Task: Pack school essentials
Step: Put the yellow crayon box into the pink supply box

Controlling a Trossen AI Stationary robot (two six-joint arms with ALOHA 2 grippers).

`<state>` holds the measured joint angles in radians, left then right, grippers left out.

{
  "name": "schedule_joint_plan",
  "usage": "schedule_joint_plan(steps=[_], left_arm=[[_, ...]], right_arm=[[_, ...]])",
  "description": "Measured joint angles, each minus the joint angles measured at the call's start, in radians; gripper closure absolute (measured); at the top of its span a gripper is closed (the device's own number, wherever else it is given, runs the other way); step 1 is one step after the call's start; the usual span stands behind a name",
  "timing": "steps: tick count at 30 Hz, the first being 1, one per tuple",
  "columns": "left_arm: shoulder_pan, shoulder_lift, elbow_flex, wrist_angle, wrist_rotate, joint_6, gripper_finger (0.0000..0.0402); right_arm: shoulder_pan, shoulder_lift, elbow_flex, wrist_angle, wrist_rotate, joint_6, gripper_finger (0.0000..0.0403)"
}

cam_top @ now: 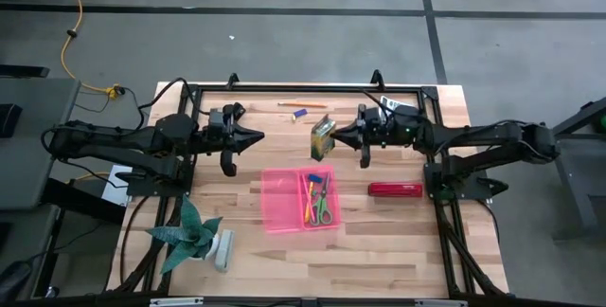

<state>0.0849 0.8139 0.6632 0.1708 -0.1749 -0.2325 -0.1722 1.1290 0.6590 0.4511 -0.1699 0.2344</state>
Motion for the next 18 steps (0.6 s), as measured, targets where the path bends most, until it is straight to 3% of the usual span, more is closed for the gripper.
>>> schedule_joint_plan(steps=[12, 14, 18], left_arm=[[0.0, 0.0, 0.0, -0.002, 0.0, 0.0, 0.0401], [0.0, 0.0, 0.0, -0.002, 0.0, 0.0, 0.0402], [0.0, 0.0, 0.0, -0.001, 0.0, 0.0, 0.0402]], right_arm=[[0.008, 0.004, 0.0, -0.028, -0.004, 0.026, 0.0403], [0.02, 0.021, 0.017, -0.108, -0.003, 0.026, 0.0403], [0.046, 0.105, 0.156, -0.454, -0.005, -0.092, 0.0403]])
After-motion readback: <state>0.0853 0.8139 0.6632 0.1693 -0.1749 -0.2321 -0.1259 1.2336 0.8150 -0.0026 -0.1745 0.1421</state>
